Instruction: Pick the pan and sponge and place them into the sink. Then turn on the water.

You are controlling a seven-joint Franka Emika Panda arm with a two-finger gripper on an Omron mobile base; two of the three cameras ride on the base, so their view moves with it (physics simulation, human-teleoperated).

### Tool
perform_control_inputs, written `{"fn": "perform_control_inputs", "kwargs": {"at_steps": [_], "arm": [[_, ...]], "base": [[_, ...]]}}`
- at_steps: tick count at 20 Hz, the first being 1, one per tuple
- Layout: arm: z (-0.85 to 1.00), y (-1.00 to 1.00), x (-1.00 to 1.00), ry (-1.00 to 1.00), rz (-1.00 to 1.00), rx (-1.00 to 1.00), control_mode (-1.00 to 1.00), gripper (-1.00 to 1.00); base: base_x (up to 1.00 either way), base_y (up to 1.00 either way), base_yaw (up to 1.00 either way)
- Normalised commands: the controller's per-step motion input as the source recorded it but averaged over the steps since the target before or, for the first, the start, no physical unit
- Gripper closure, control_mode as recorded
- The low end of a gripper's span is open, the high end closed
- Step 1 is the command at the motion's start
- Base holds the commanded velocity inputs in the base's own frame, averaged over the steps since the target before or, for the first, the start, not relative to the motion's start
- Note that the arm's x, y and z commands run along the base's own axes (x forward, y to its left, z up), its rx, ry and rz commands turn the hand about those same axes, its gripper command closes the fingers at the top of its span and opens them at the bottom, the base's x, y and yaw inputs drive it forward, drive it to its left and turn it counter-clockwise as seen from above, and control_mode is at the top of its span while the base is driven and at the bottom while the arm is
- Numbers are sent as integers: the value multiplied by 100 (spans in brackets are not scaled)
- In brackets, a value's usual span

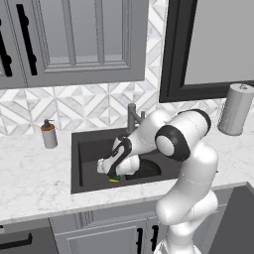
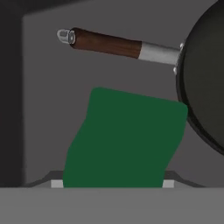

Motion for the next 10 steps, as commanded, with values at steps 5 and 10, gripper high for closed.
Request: {"fn": "perform_control_inputs", "kwargs": {"at_steps": [5,10], "arm": [[0,0,0,0,0,0,-100,-100],[15,0,0,-3,0,0,-100,-100]], "base": [[0,0,0],[0,0,0]]}}
